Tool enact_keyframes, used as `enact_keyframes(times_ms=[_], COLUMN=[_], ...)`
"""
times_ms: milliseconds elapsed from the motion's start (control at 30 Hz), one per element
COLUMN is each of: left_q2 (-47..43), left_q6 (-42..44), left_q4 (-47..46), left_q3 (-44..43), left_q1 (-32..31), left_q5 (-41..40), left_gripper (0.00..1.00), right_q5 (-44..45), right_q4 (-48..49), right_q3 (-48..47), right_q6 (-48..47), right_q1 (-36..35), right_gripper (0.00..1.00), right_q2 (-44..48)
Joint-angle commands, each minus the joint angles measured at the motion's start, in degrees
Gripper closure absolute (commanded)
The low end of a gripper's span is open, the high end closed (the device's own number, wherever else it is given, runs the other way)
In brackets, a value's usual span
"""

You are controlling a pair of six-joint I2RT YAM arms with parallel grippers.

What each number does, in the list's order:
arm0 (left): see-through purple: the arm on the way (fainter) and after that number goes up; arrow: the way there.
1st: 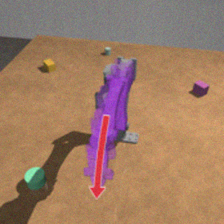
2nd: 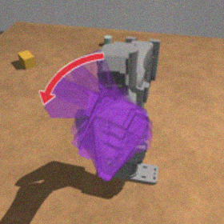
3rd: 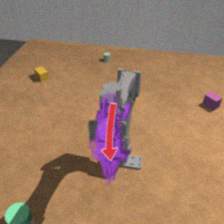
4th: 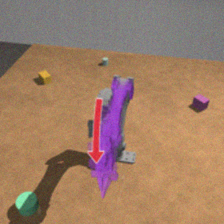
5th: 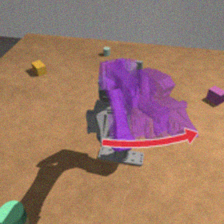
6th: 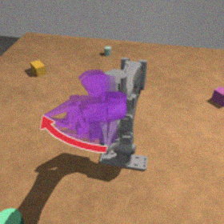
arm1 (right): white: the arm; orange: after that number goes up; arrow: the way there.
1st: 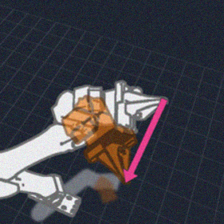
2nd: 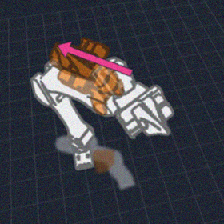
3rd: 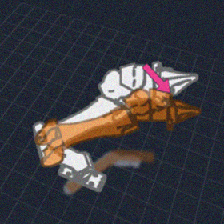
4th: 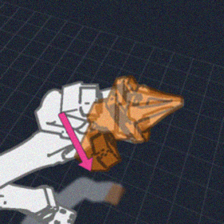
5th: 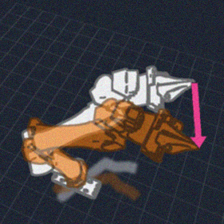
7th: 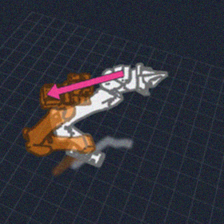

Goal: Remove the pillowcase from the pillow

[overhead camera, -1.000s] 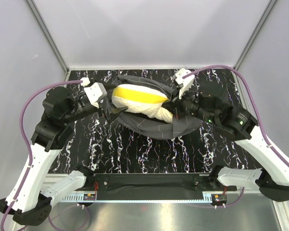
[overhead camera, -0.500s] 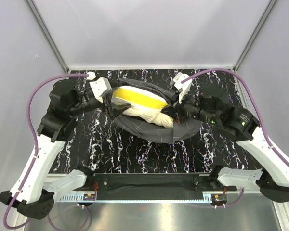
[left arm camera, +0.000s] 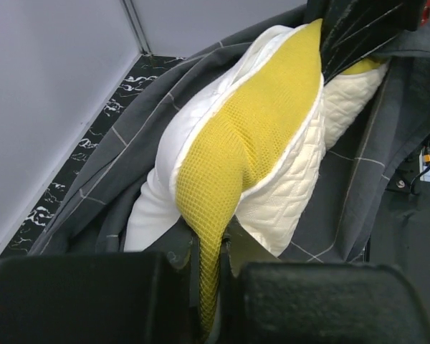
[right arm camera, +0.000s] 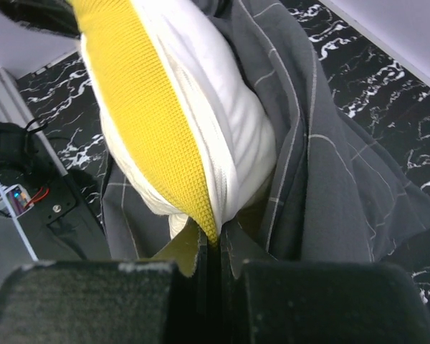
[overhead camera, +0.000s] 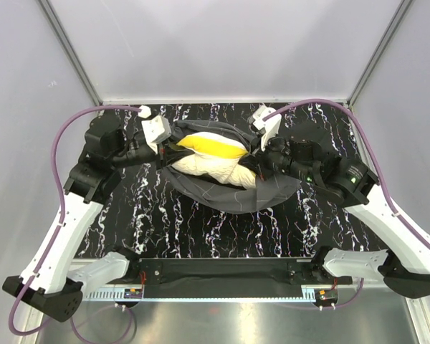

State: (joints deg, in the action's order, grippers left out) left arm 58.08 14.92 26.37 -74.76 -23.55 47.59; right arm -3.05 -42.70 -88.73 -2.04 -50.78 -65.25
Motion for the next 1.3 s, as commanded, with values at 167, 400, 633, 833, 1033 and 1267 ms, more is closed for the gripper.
enact_keyframes(times_ms=[167,400,633,833,1033,1267], left_q2=[-1.5,0.8,-2.3,-2.8,-3.5,-4.6], left_q6=[-12.6,-18.5,-20.1,-21.0,-21.2,-20.9], left_q4=[-8.4,-10.1,-13.8,-15.0,-15.6,-15.5], left_q3=[4.7,5.9,8.4,8.5,8.8,9.3], left_q1=[-0.5,-0.5,-0.5,-0.5,-0.5,-0.5], left_q5=[-14.5,-31.5,-35.1,-35.7,-36.1,-36.9], left_gripper=[1.00,1.00,1.00,1.00,1.00,1.00], right_q5=[17.1,24.6,26.5,22.2,26.0,30.7], right_q4=[15.4,16.3,7.1,6.5,5.7,4.7], right_q3=[-3.8,-6.5,-3.7,7.8,12.4,12.3], right_q6=[3.3,2.7,7.9,18.0,20.9,22.3], right_q1=[-0.1,-0.1,-0.1,-1.3,-4.5,-5.0], right_gripper=[0.35,0.00,0.06,0.09,0.08,0.08], right_q2=[-0.6,2.1,3.3,7.7,7.6,4.5])
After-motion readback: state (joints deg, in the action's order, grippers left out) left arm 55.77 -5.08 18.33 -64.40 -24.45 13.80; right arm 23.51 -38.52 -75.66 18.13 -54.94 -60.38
